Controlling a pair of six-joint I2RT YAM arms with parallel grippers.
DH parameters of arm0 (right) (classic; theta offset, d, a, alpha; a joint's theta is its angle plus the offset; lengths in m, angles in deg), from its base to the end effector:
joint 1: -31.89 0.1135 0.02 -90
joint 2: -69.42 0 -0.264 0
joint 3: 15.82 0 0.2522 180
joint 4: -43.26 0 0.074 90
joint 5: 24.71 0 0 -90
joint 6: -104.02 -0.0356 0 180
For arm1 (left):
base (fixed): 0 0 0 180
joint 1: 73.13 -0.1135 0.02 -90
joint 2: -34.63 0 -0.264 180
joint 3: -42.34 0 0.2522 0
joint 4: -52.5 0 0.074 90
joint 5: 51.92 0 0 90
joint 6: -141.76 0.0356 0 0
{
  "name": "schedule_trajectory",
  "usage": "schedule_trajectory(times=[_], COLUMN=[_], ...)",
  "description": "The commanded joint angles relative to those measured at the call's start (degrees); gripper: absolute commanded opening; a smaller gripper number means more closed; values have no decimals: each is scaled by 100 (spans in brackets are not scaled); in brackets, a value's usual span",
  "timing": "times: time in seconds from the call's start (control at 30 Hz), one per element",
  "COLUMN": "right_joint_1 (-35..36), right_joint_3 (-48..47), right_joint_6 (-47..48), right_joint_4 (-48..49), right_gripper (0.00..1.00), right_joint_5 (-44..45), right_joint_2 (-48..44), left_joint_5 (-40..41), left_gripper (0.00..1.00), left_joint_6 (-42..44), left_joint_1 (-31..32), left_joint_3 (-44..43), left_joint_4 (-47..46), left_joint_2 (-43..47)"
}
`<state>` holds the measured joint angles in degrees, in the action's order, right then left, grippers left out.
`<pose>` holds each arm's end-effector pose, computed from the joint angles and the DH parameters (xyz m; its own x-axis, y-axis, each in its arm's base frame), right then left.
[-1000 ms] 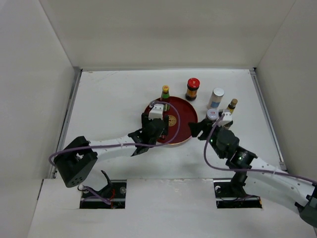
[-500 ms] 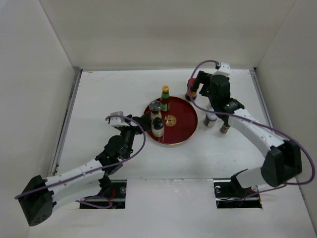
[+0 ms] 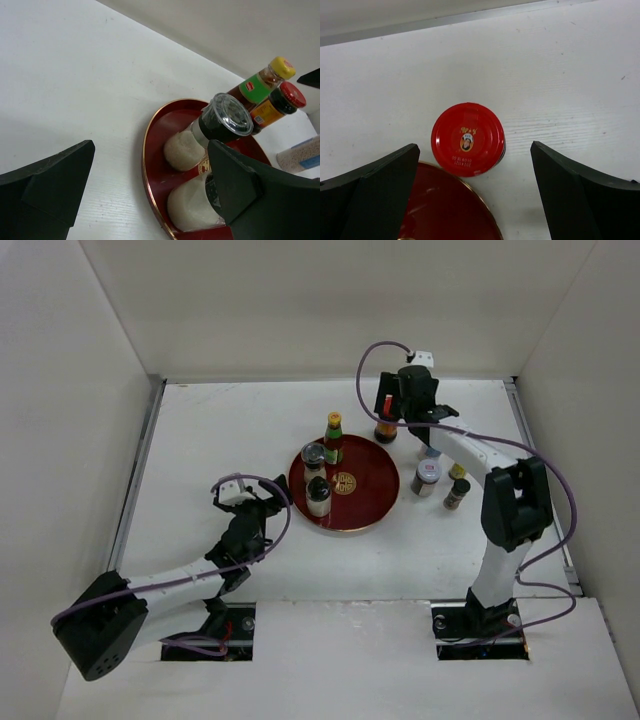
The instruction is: Organize the condiment bottles
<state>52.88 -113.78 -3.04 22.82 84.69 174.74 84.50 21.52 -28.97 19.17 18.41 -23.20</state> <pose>0.4104 0.1448 0.2856 -0.4349 0.1295 -0.8911 0.0670 0.9915 0.1114 0.1510 -0.1107 0.1926 0.0137 -0.4972 -0.8675 -0.0376 0.8667 -0.4974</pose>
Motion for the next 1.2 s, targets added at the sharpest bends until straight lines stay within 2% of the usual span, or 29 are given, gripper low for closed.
schedule_trajectory(times=[0.0, 0.4, 0.47, 0.57, 0.67, 0.8, 0.97, 1.17], right_joint_1=[-65, -144, -144, -126, -118, -118, 128, 637], right_joint_3=[-561, -975, -975, -1098, -1037, -528, -45, 580], right_joint_6=[141, 80, 71, 97, 54, 36, 176, 80], right_joint_4=[-61, -246, -229, -281, -150, 639, 914, 1230], right_gripper=[100, 100, 95, 81, 72, 67, 66, 66], right_joint_5=[-182, -367, -367, -384, -305, -112, -77, -129], right_joint_2=[278, 1043, 1052, 1017, 772, 44, -687, -943], left_joint_5=[87, -97, -132, -141, -194, -194, -229, -247], left_gripper=[100, 100, 100, 100, 100, 100, 100, 100], left_joint_6=[-149, -202, -210, -219, -228, -228, -237, -289], left_joint_1=[-114, -228, -228, -228, -228, -246, -246, -237], left_joint_3=[44, -35, -35, -61, -61, -52, -61, -52], left_joint_4=[-567, -699, -699, -699, -699, -699, -699, -699], left_joint_2=[-71, -563, -555, -616, -573, -572, -572, -590])
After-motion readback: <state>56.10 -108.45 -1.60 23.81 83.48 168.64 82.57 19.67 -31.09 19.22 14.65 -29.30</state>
